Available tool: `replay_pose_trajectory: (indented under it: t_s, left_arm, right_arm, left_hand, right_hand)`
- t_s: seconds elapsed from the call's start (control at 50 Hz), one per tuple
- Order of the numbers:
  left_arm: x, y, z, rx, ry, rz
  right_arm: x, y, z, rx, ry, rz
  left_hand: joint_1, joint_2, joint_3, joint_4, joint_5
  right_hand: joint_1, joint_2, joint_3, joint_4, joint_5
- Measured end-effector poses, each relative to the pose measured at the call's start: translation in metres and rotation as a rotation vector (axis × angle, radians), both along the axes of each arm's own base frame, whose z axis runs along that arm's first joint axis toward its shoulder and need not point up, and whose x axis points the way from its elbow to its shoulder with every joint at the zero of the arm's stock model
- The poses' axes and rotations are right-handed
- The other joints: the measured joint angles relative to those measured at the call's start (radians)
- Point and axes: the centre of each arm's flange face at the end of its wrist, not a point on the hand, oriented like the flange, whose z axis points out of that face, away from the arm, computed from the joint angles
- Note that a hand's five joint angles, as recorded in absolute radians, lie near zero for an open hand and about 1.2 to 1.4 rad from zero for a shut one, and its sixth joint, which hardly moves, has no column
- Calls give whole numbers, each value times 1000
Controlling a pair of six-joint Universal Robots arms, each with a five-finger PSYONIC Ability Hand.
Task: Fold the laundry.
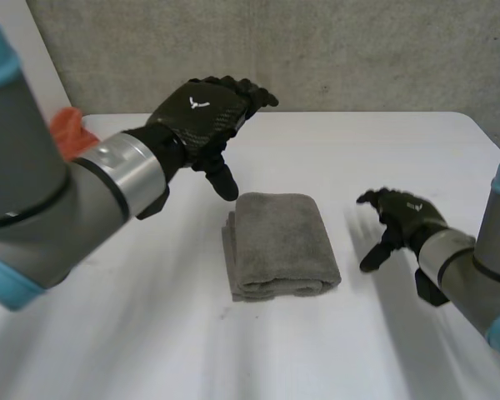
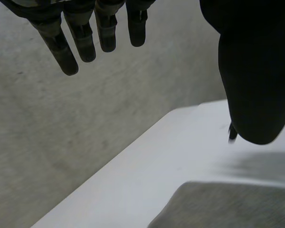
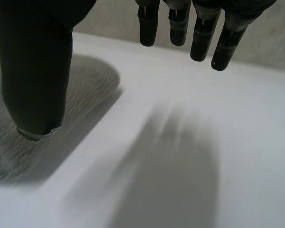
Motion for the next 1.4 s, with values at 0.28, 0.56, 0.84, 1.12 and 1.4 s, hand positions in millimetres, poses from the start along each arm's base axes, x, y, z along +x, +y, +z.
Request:
replay_pose_trajectory:
  t_s: [0.28, 0.56, 0.84, 1.12, 1.4]
  left_arm:
    - [12, -2, 11, 104, 81, -80]
    - [9, 0, -4, 139, 54, -79]
    - [6, 2, -11, 155, 44, -88]
    - [3, 3, -20, 179, 30, -97]
    - [3, 4, -23, 189, 25, -96]
  right_arm:
    - [10, 18, -46, 203, -140, 60]
    - [46, 17, -55, 176, -184, 120]
    - [69, 13, -53, 152, -219, 131]
    - [82, -23, -41, 66, -268, 87]
    - [27, -145, -23, -180, -103, -70]
  left_hand:
    - [0, 7, 0, 14, 0]
    - [0, 7, 0, 14, 0]
    - [0, 7, 0, 14, 0]
    - [0, 12, 17, 14, 0]
    - [0, 12, 17, 14, 0]
  right_hand:
    - [0, 0, 0, 0, 0]
    - [0, 0, 0, 0, 0]
    - [85, 123, 121, 99, 96]
    - [695, 930, 958, 953, 862]
    - [709, 930, 958, 954, 875]
